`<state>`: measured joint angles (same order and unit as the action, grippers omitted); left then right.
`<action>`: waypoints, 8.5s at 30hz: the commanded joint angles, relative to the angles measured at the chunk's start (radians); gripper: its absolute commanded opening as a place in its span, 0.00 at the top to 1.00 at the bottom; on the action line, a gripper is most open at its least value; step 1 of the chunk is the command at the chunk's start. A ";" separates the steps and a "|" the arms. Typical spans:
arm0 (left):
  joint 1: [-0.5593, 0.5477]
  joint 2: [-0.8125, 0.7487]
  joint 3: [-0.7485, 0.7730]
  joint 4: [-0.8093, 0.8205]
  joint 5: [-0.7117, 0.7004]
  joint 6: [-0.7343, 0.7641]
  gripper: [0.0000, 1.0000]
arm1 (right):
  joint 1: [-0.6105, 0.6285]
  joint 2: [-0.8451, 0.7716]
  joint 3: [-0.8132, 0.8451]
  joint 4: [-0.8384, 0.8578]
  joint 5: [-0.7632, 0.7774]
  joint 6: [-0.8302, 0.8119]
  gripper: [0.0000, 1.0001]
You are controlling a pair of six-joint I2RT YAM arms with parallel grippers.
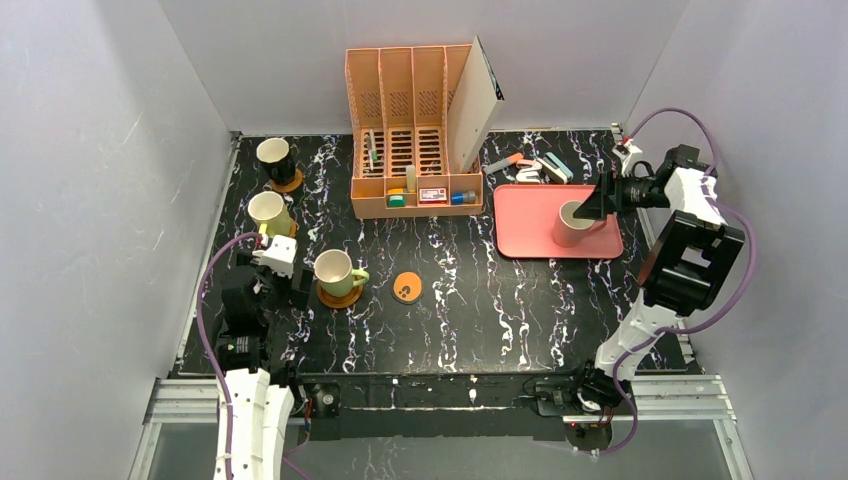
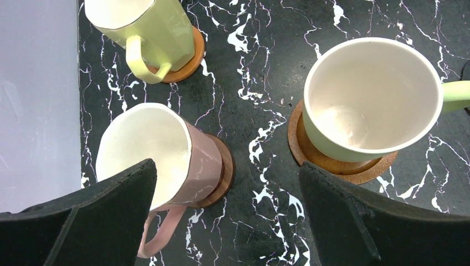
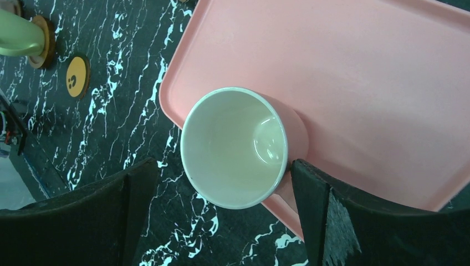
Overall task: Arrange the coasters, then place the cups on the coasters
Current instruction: Move the cup to the tray, then pick up the cup from the tray, then place the cup on the coaster.
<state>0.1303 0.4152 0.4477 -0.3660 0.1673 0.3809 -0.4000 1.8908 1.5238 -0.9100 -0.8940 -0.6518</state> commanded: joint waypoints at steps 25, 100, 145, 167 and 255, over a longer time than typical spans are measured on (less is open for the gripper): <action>0.008 0.004 0.023 0.008 -0.018 -0.011 0.02 | 0.030 -0.154 -0.190 0.045 0.160 -0.305 0.07; 0.008 0.028 0.022 0.011 -0.033 -0.010 0.02 | 0.366 -0.703 -0.537 0.828 -0.321 0.273 0.99; 0.009 0.024 0.022 0.011 -0.028 -0.011 0.02 | 0.716 -0.358 -0.624 0.728 -0.057 -0.079 0.88; 0.009 0.024 0.022 0.009 -0.027 -0.010 0.02 | 0.777 -0.310 -0.575 0.668 0.091 -0.106 0.65; 0.009 0.037 0.020 0.015 -0.049 -0.011 0.02 | 1.159 -0.285 -0.570 0.966 0.312 0.123 0.99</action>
<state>0.1356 0.4522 0.4477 -0.3519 0.1196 0.3740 0.7479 1.6100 0.9043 -0.0219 -0.5880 -0.5301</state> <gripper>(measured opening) 0.981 0.232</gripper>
